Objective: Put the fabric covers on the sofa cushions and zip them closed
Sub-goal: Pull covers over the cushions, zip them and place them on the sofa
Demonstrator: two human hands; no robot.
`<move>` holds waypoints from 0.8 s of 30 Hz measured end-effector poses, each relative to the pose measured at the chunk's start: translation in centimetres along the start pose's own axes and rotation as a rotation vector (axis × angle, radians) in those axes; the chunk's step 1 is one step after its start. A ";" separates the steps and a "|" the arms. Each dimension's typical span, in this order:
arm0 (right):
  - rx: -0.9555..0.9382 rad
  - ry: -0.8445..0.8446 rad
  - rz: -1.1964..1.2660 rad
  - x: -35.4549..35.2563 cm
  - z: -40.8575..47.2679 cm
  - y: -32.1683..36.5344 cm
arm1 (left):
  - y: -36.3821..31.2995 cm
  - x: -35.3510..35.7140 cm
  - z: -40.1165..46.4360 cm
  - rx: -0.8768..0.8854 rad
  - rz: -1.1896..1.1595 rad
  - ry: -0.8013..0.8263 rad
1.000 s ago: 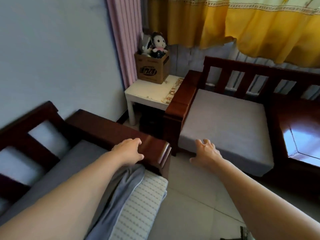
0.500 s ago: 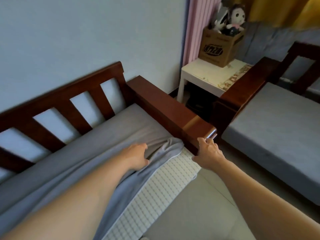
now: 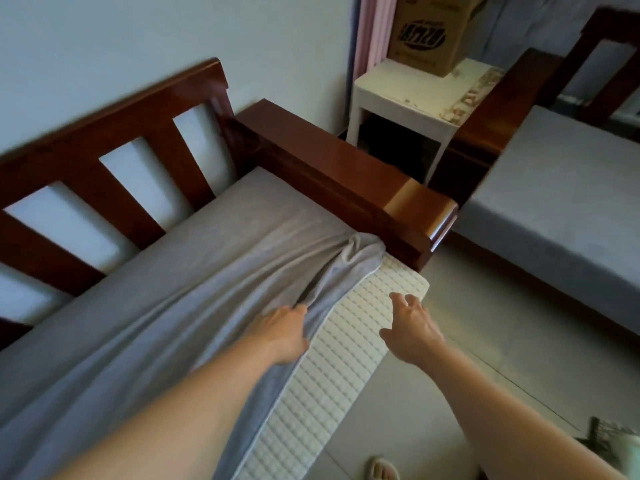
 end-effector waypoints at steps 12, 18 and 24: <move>0.103 -0.135 0.432 12.3 15.5 -0.3 | 0.5 14.1 15.0 0.045 -0.082 -0.228; 0.282 -0.187 1.295 14.0 22.3 -2.1 | -0.6 15.4 20.3 -0.034 -0.020 -0.468; 0.244 -0.096 1.578 14.2 26.2 -2.3 | -1.3 15.7 22.4 0.052 0.096 -0.584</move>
Point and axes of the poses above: each hand's wrist, its own z-axis towards the middle knuckle, its own x-axis out of the palm, y = z × x, the point moved 2 cm from there along z, towards the middle knuckle, and after that the axes turned 1 degree about -x, right-handed, at the moved point
